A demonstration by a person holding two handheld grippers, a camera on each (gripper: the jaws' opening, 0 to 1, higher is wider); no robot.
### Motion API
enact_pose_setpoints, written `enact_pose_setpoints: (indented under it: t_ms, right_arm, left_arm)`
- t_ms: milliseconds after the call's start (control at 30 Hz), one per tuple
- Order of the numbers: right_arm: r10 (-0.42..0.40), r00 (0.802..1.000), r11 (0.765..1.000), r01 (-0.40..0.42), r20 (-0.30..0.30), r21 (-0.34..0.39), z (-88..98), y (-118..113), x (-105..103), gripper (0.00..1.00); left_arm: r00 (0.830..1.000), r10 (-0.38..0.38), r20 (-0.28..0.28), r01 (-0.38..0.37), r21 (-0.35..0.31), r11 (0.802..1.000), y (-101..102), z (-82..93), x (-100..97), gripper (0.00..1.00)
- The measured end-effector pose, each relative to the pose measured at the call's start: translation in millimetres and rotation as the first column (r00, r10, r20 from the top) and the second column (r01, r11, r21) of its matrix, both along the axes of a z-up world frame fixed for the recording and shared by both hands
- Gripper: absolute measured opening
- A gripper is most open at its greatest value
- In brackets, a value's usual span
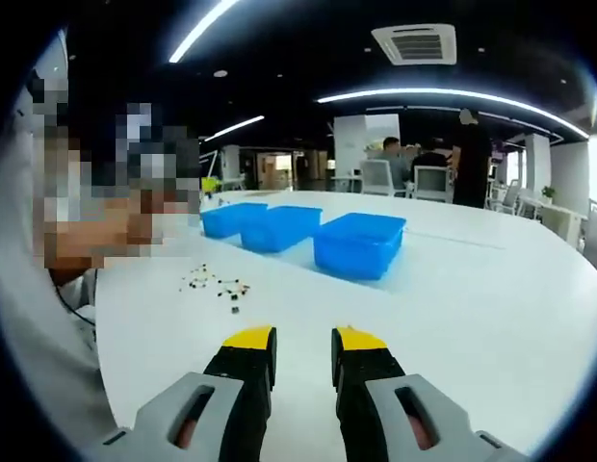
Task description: Pick up the resistors one by one and place each resistor into its matching bin, sorting the parts by color and model until every resistor is separated into the correct bin for its type
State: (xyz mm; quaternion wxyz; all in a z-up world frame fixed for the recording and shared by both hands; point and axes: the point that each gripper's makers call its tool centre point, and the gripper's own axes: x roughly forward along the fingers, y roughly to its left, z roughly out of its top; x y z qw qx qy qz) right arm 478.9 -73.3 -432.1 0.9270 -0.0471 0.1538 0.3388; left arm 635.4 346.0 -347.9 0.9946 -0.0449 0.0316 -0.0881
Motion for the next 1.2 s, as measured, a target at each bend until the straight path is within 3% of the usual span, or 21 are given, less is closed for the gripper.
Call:
enact_pose_setpoints:
  t_ms: [67, 167, 300, 433, 633, 667, 700, 767, 800, 867, 933, 1100, 1200]
  right_arm:
    - [-0.003, 1.000, 1.000, 0.003, -0.005, 0.004, -1.5, -1.3, -0.6, 0.25]
    - [-0.004, 1.000, 1.000, 0.004, -0.008, 0.004, -3.6, -3.2, -1.4, 0.25]
    - [-0.011, 1.000, 1.000, 0.011, -0.009, 0.005, -3.7, -6.6, -2.0, 0.25]
    - [-0.021, 1.000, 1.000, 0.021, -0.006, 0.008, -2.9, -10.5, -2.1, 0.25]
    - [-0.034, 0.999, 0.999, 0.034, -0.002, 0.009, -1.9, -17.3, -5.1, 0.25]
    - [-0.036, 0.999, 0.999, 0.036, -0.003, 0.009, -2.0, -18.7, -5.7, 0.25]
    - [-0.039, 0.999, 0.999, 0.039, -0.003, 0.010, -1.8, -20.2, -6.5, 0.25]
    - [-0.040, 0.999, 0.999, 0.040, 0.000, 0.011, -1.9, -22.7, -8.0, 0.25]
    - [-0.043, 0.999, 0.999, 0.043, 0.000, 0.011, -2.5, -24.1, -8.6, 0.25]
    - [-0.051, 0.999, 0.999, 0.051, -0.003, 0.013, -3.6, -27.5, -9.9, 0.25]
    - [-0.056, 0.998, 0.998, 0.056, -0.001, 0.019, -3.7, -29.7, -11.6, 0.25]
    - [-0.069, 0.998, 0.997, 0.069, -0.004, 0.022, -5.0, -35.7, -14.0, 0.25]
    - [-0.071, 0.997, 0.997, 0.071, -0.007, 0.022, -6.7, -37.0, -14.4, 0.25]
  left_arm:
    - [0.999, -0.053, 0.003, 0.053, 0.006, 0.999, -15.7, 4.5, -2.7, 0.17]
    - [0.988, -0.156, -0.002, 0.156, 0.071, 0.985, -49.5, 8.5, -8.0, 0.17]
    - [0.957, -0.289, -0.024, 0.289, 0.154, 0.945, -98.2, 9.2, -18.5, 0.17]
    - [0.896, -0.442, -0.044, 0.440, 0.218, 0.871, -156.7, 9.2, -34.0, 0.17]
    - [0.789, -0.599, -0.137, 0.614, 0.197, 0.764, -229.0, -12.4, -65.6, 0.17]
    - [0.760, -0.622, -0.187, 0.649, 0.172, 0.741, -243.0, -24.8, -75.3, 0.17]
    - [0.743, -0.628, -0.232, 0.666, 0.161, 0.728, -251.0, -35.7, -81.7, 0.17]
    - [0.731, -0.607, -0.313, 0.671, 0.165, 0.723, -262.6, -58.2, -92.4, 0.17]
    - [0.734, -0.590, -0.336, 0.662, 0.162, 0.732, -267.4, -67.5, -97.1, 0.17]
    - [0.758, -0.546, -0.357, 0.622, 0.143, 0.770, -273.3, -82.8, -104.7, 0.16]
    - [0.749, -0.536, -0.389, 0.620, 0.128, 0.774, -280.1, -97.3, -116.4, 0.16]
    - [0.754, -0.505, -0.420, 0.606, 0.148, 0.782, -282.4, -110.2, -133.5, 0.15]
    - [0.756, -0.492, -0.432, 0.612, 0.198, 0.766, -282.2, -113.4, -138.9, 0.14]
